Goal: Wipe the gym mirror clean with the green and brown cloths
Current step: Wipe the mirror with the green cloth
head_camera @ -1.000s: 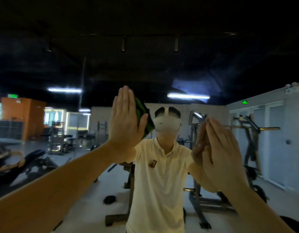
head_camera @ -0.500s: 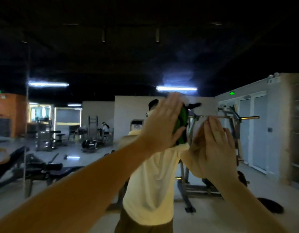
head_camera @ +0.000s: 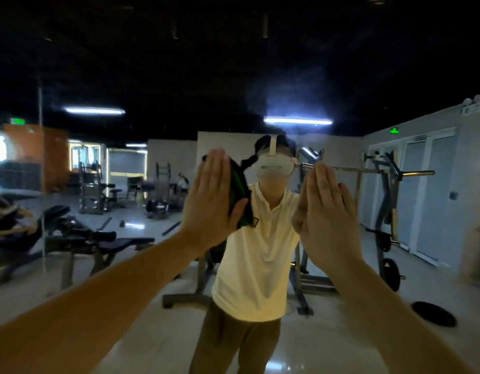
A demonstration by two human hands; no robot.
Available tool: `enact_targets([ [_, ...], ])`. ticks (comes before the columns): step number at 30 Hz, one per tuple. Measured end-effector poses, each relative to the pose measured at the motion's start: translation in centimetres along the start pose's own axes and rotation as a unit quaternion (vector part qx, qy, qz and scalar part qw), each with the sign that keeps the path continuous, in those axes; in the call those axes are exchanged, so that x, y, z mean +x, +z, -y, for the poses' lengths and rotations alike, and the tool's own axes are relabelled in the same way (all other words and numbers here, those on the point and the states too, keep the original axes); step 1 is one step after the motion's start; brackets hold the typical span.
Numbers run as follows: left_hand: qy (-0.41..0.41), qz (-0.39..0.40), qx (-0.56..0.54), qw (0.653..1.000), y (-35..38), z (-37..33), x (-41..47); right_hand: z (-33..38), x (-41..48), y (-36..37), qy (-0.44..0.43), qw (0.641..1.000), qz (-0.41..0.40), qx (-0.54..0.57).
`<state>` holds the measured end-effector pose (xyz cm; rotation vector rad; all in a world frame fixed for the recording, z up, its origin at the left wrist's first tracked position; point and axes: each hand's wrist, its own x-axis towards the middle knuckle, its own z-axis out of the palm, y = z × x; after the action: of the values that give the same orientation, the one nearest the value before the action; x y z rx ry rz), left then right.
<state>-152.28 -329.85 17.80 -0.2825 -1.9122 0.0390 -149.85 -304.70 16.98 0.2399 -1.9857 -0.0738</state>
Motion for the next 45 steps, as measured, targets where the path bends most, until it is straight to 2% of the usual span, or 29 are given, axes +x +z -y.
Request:
enact_targets([
  [3, 0.041, 0.004, -0.027, 0.999, 1.5, -6.0, 0.2, -0.6, 0.0, 0.0, -0.019, 1.000, 0.003, 0.003],
  [6, 0.116, 0.023, -0.039, 0.992, 2.6, -10.9, -0.4, -1.0, -0.2, 0.0, -0.030, 0.999, -0.012, 0.027],
  [8, 0.183, 0.044, -0.010, 0.982, 2.9, -12.1, -1.0, -1.5, -0.7, 0.1, -0.033, 0.999, -0.014, 0.023],
  [10, 0.208, 0.042, 0.015, 0.977, 2.7, -10.8, -1.2, -2.0, -1.6, 0.3, -0.028, 0.999, -0.010, 0.013],
  [11, 0.190, 0.029, 0.012, 0.981, 2.2, -9.5, -1.3, -2.0, -2.2, 0.4, -0.020, 1.000, -0.007, 0.012],
  [15, 0.028, 0.014, -0.037, 0.999, 0.1, -0.5, -3.8, -0.8, -5.5, 0.8, 0.009, 1.000, -0.001, 0.022],
  [18, -0.090, 0.015, -0.013, 0.996, -0.5, 6.6, -7.1, 0.5, -7.7, 1.6, 0.027, 0.999, 0.019, 0.003],
  [20, -0.139, -0.002, -0.010, 0.990, -0.1, 7.7, -8.0, 1.6, -8.7, 2.0, 0.028, 0.999, 0.028, 0.000],
  [22, -0.146, -0.022, -0.047, 0.988, 0.4, 5.3, -7.2, 2.8, -9.2, 2.3, 0.026, 0.999, 0.037, 0.012],
  [26, -0.042, -0.001, -0.083, 0.996, 1.9, -2.9, -5.2, 3.9, -9.4, 2.4, 0.053, 0.997, 0.043, 0.045],
  [28, 0.056, 0.038, -0.059, 0.996, 2.7, -6.6, -5.2, 4.1, -9.3, 2.4, 0.062, 0.996, 0.048, 0.043],
  [30, 0.172, 0.067, -0.012, 0.983, 3.2, -8.2, -6.0, 4.3, -9.2, 2.3, 0.071, 0.994, 0.061, 0.049],
  [32, 0.227, 0.061, 0.009, 0.972, 3.2, -6.7, -6.5, 4.8, -9.2, 1.9, 0.076, 0.993, 0.075, 0.058],
  [37, 0.125, 0.030, -0.014, 0.992, 2.4, 4.3, -9.3, 8.0, -9.5, 2.2, 0.062, 0.994, 0.067, 0.067],
  [41, 0.000, 0.043, -0.021, 0.999, 0.9, 14.9, -13.9, 10.9, -9.1, 3.1, 0.113, 0.990, 0.063, 0.063],
  [43, -0.075, 0.006, -0.033, 0.997, 0.4, 17.9, -15.2, 11.8, -9.2, 3.2, 0.129, 0.987, 0.060, 0.069],
  [45, -0.119, -0.043, -0.037, 0.991, 0.7, 17.9, -15.1, 12.0, -9.1, 3.0, 0.132, 0.987, 0.060, 0.070],
])
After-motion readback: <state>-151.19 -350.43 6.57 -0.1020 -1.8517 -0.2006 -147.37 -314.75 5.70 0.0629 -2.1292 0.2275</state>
